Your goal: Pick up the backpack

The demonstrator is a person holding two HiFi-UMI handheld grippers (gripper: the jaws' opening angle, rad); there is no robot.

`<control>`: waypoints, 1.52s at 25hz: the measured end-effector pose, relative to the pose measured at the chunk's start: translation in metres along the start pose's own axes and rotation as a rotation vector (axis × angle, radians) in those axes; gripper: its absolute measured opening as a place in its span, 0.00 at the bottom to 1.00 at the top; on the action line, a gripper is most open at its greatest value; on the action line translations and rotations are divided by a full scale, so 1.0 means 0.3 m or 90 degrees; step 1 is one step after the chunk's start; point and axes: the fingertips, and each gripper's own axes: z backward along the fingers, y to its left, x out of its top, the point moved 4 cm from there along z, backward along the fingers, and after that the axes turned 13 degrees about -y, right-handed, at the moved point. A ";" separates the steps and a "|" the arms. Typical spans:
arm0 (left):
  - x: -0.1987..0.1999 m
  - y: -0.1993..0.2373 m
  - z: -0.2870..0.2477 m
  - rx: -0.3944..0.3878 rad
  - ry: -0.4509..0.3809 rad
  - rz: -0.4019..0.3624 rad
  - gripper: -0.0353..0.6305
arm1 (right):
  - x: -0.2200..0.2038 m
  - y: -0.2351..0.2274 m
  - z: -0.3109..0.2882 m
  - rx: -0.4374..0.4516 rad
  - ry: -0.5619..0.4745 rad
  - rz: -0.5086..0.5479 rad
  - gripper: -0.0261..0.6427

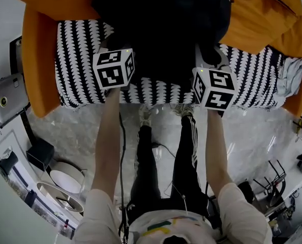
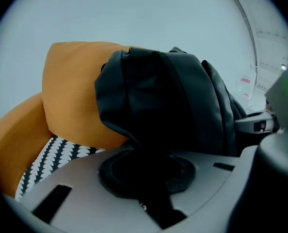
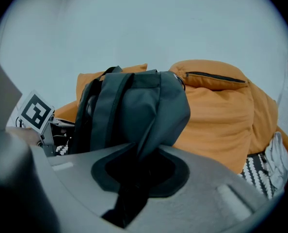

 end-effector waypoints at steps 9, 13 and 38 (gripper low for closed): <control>0.367 -0.016 0.232 0.019 -0.090 -0.022 0.15 | 0.342 0.053 0.133 0.001 -0.064 0.007 0.13; 0.606 -0.026 0.367 0.023 -0.156 -0.041 0.15 | 0.560 0.089 0.220 0.001 -0.119 0.011 0.13; 1.626 -0.474 1.537 0.053 -0.561 -0.163 0.15 | 1.546 0.195 1.246 0.001 -0.509 0.049 0.12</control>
